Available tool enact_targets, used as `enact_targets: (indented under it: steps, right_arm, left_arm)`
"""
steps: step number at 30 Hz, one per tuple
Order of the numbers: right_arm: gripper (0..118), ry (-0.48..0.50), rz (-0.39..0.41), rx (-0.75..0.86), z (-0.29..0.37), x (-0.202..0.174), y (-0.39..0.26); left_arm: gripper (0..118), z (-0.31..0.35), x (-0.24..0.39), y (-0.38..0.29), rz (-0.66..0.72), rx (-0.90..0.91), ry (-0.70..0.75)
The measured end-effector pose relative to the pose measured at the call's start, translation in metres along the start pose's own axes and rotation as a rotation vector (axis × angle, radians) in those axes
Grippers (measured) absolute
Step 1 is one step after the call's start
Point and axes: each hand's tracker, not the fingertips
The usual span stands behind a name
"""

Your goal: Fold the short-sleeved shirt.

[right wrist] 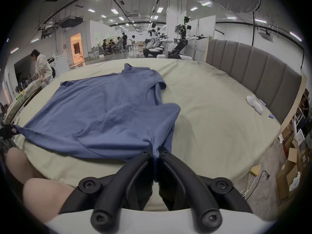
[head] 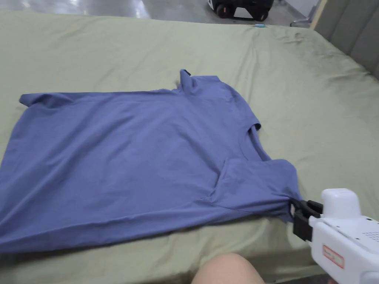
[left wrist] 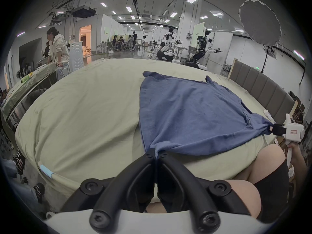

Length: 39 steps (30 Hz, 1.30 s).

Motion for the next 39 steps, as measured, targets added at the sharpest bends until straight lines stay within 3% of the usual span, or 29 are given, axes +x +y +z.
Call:
enact_targets:
  steps: [5, 12, 16, 18, 20, 21, 22, 23, 24, 25, 28, 29, 30, 31, 32, 33, 35, 37, 39]
  right_arm:
    - [6, 0.022, 0.075, -0.026, -0.003, 0.002, 0.056]
    - [6, 0.035, 0.135, -0.122, -0.078, 0.008, 0.143]
    - [6, 0.018, 0.157, -0.261, -0.138, 0.005, 0.150]
    - [6, 0.008, 0.201, -0.278, -0.157, -0.001, 0.144]
    - [7, 0.022, 0.188, -0.287, -0.165, -0.002, 0.138]
    - [17, 0.034, 0.154, -0.296, -0.165, -0.001, 0.134]
    - [58, 0.034, 0.134, -0.282, -0.162, -0.001, 0.131]
    - [99, 0.002, 0.121, -0.237, -0.156, 0.002, 0.128]
    - [118, -0.049, 0.114, -0.189, -0.147, 0.005, 0.125]
    - [118, -0.107, 0.099, -0.129, -0.134, 0.010, 0.123]
    - [118, -0.205, 0.017, 0.043, -0.084, 0.025, 0.113]
    - [116, -0.193, -0.015, 0.076, -0.065, 0.027, 0.105]
    - [111, -0.145, -0.044, 0.083, -0.049, 0.029, 0.101]
    - [75, -0.097, -0.068, 0.090, -0.034, 0.030, 0.096]
    - [25, -0.014, -0.076, 0.093, -0.020, 0.027, 0.082]
    - [3, 0.008, -0.064, 0.123, -0.008, 0.022, 0.068]
    - [3, -0.067, -0.010, 0.122, 0.008, 0.006, 0.046]
    - [3, 0.018, 0.023, 0.090, 0.019, -0.003, 0.027]
    - [3, 0.024, 0.014, 0.070, 0.019, -0.015, 0.017]
  left_arm:
    - [0, -0.013, -0.019, 0.047, 0.034, -0.061, -0.051]
    - [0, -0.091, -0.043, 0.127, 0.008, -0.150, -0.063]
    - [0, -0.147, -0.050, 0.140, 0.047, -0.281, -0.093]
    - [0, -0.170, -0.049, 0.136, 0.013, -0.333, -0.055]
    - [0, -0.178, -0.048, 0.132, -0.011, -0.317, 0.008]
    - [1, -0.178, -0.050, 0.132, -0.003, -0.315, -0.003]
    - [17, -0.176, -0.051, 0.128, 0.014, -0.302, -0.002]
    - [47, -0.169, -0.053, 0.127, 0.048, -0.259, 0.009]
    - [90, -0.158, -0.055, 0.125, 0.062, -0.200, 0.043]
    - [118, -0.147, -0.057, 0.124, 0.055, -0.166, 0.074]
    - [117, -0.095, -0.061, 0.115, 0.048, -0.044, 0.087]
    - [114, -0.074, -0.059, 0.108, 0.055, 0.008, 0.091]
    - [102, -0.052, -0.056, 0.101, 0.062, 0.045, 0.067]
    - [62, -0.035, -0.053, 0.092, 0.062, 0.079, 0.026]
    - [8, -0.018, -0.048, 0.080, 0.057, 0.115, -0.005]
    - [0, -0.006, -0.040, 0.068, 0.054, 0.131, 0.004]
    - [0, 0.008, -0.028, 0.045, 0.034, 0.147, 0.045]
    - [0, 0.003, -0.026, 0.034, 0.015, 0.056, -0.048]
    - [0, -0.022, -0.017, 0.030, 0.022, 0.018, -0.051]
